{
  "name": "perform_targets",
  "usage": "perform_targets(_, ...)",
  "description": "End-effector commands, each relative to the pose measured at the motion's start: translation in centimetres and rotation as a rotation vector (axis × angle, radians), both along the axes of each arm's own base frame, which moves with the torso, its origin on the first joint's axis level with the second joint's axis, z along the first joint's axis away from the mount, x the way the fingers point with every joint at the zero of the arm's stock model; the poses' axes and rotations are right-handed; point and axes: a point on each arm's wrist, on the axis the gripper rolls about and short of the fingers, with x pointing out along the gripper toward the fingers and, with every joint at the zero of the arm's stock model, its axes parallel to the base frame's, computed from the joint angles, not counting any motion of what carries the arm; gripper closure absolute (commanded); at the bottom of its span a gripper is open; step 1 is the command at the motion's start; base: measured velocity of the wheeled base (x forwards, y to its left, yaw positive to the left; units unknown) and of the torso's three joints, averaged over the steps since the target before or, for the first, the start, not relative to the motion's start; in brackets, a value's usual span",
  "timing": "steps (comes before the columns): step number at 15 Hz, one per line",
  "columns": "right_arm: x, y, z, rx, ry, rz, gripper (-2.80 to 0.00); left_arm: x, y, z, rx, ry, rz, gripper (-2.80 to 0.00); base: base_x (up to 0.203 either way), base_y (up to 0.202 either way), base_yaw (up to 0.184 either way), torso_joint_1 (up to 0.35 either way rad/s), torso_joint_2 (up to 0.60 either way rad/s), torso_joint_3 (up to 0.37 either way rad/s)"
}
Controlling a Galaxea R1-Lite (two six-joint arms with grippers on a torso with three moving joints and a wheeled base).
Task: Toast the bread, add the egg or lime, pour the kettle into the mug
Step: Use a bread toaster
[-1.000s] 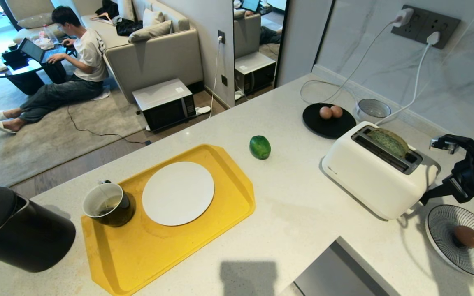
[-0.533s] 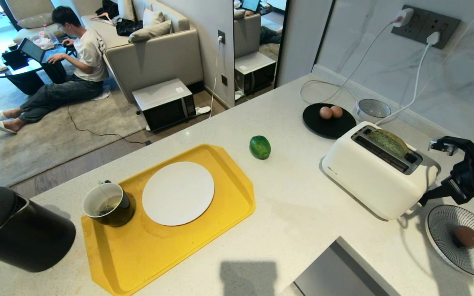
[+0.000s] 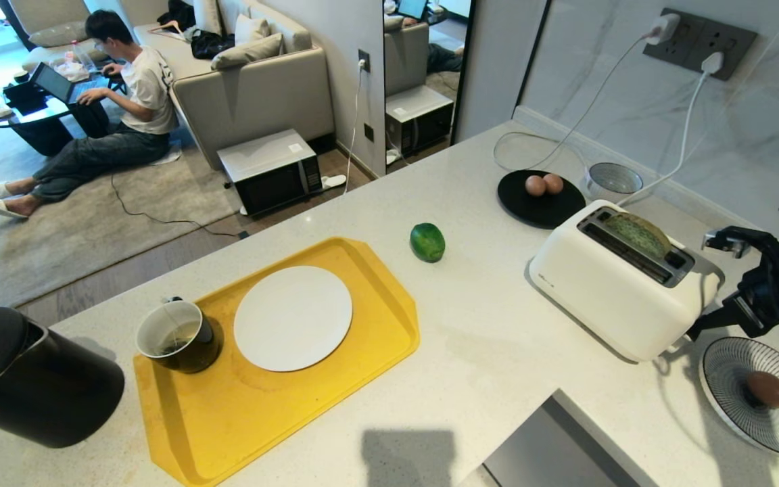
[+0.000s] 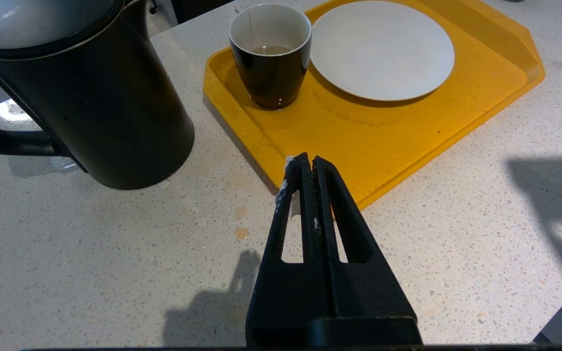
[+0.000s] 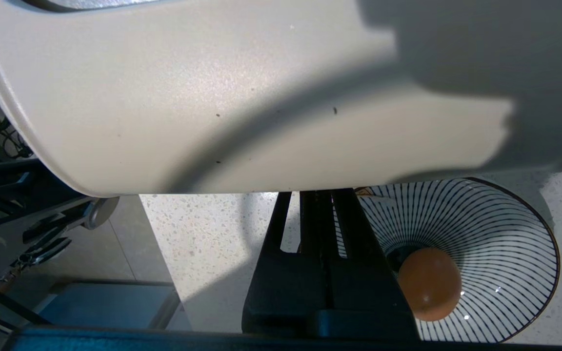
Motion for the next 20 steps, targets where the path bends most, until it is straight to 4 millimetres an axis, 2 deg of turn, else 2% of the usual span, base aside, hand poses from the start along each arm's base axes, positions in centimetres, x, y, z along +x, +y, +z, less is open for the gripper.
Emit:
perform_targets(1, 0.04, 0.00, -0.21, 0.003, 0.008, 0.005, 0.00, 0.01, 0.00, 0.00, 0.000, 0.001, 0.000, 0.00, 0.000, 0.000, 0.000, 0.000, 0.00, 0.000)
perform_targets(20, 0.27, -0.08, -0.03, -0.001, -0.003, 0.006, 0.00, 0.01, 0.00, 0.00, 0.000, 0.001, 0.000, 0.00, 0.000, 0.000, 0.000, 0.000, 0.00, 0.000)
